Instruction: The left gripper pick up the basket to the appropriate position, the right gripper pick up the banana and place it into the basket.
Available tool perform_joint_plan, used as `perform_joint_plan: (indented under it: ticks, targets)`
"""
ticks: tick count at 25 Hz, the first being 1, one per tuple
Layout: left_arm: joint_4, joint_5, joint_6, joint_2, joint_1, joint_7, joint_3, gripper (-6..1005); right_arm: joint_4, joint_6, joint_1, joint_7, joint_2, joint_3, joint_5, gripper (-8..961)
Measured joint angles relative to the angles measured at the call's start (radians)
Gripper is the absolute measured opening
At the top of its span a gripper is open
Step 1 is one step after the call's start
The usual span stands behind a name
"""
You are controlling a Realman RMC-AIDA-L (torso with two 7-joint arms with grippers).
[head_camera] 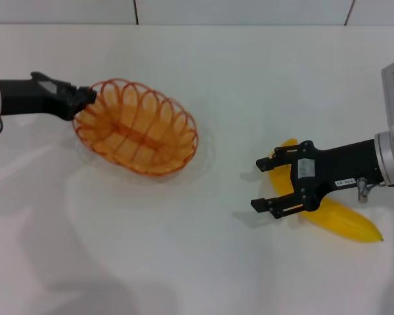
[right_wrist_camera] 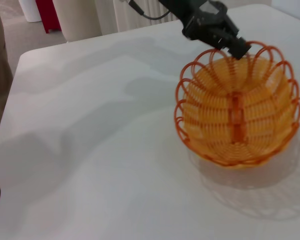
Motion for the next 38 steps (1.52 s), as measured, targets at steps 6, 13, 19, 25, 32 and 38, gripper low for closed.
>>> perform_joint_plan:
  ticks: [6, 13, 19, 25, 32, 38]
  targets:
    - [-0.007, -0.078, 0.000, -0.001, 0.000, 0.044, 0.000, 40, -0.001, 0.000, 0.000, 0.000, 0.000, 0.000, 0.001, 831]
    - [-0.046, -0.150, -0.010, -0.002, 0.003, 0.057, -0.002, 40, -0.008, 0.000, 0.001, 0.014, 0.000, -0.006, 0.001, 831]
    - [-0.118, -0.206, -0.081, -0.003, 0.014, 0.059, -0.001, 40, -0.009, 0.000, 0.003, 0.020, -0.001, -0.009, 0.001, 830]
    - [-0.176, -0.210, -0.137, -0.003, 0.012, 0.059, -0.008, 43, -0.010, -0.006, 0.006, 0.022, -0.001, -0.010, 0.000, 830]
    - [-0.215, -0.249, -0.160, -0.007, 0.010, 0.066, -0.003, 48, -0.011, -0.009, 0.015, 0.040, 0.000, -0.011, -0.031, 830]
    - [-0.268, -0.314, -0.192, -0.006, 0.010, 0.109, -0.004, 52, -0.012, -0.010, 0.020, 0.049, 0.000, -0.011, -0.035, 830]
